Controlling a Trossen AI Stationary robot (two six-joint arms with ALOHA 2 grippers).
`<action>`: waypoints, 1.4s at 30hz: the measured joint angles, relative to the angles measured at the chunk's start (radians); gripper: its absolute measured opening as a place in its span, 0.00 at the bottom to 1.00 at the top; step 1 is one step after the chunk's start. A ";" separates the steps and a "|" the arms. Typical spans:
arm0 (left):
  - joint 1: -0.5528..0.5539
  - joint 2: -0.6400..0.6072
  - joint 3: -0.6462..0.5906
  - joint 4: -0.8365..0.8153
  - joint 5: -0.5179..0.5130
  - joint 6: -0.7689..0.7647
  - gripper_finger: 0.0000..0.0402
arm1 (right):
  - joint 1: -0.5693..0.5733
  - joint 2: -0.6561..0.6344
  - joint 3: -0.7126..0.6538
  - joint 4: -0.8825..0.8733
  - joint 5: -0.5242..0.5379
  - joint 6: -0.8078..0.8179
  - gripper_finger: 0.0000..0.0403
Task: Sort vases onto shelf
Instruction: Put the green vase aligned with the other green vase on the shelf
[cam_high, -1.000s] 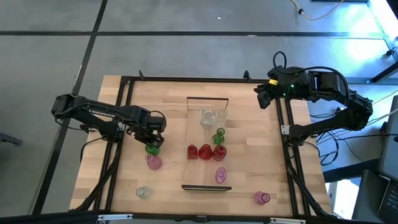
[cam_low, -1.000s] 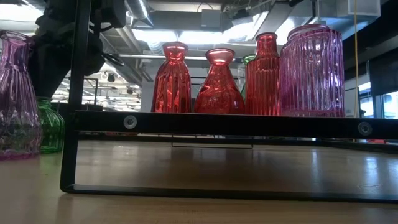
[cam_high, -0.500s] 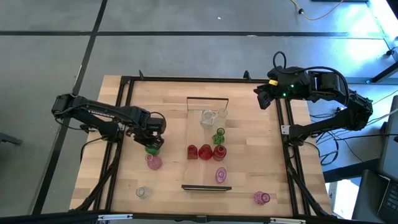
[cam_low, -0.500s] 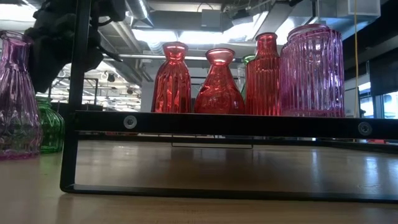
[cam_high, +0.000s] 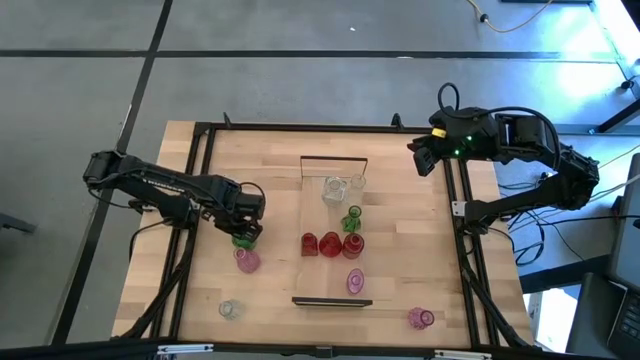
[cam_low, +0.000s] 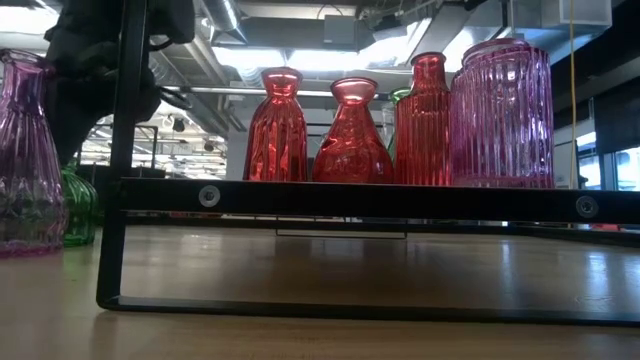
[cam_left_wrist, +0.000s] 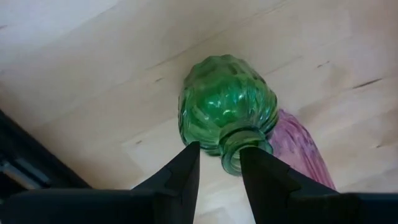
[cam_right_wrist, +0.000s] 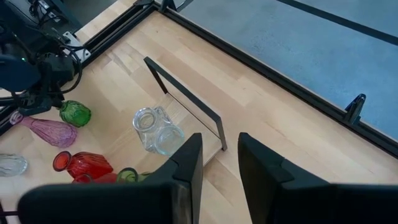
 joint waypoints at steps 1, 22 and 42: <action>-0.004 0.000 -0.006 0.015 0.002 -0.003 0.27 | 0.000 0.000 0.000 0.000 0.000 0.000 0.21; -0.005 0.001 0.125 -0.126 -0.092 0.023 0.02 | 0.000 0.000 0.000 0.000 0.001 -0.008 0.21; 0.168 0.446 0.855 -0.204 -0.106 0.452 0.02 | 0.000 0.003 0.000 0.004 -0.023 0.000 0.21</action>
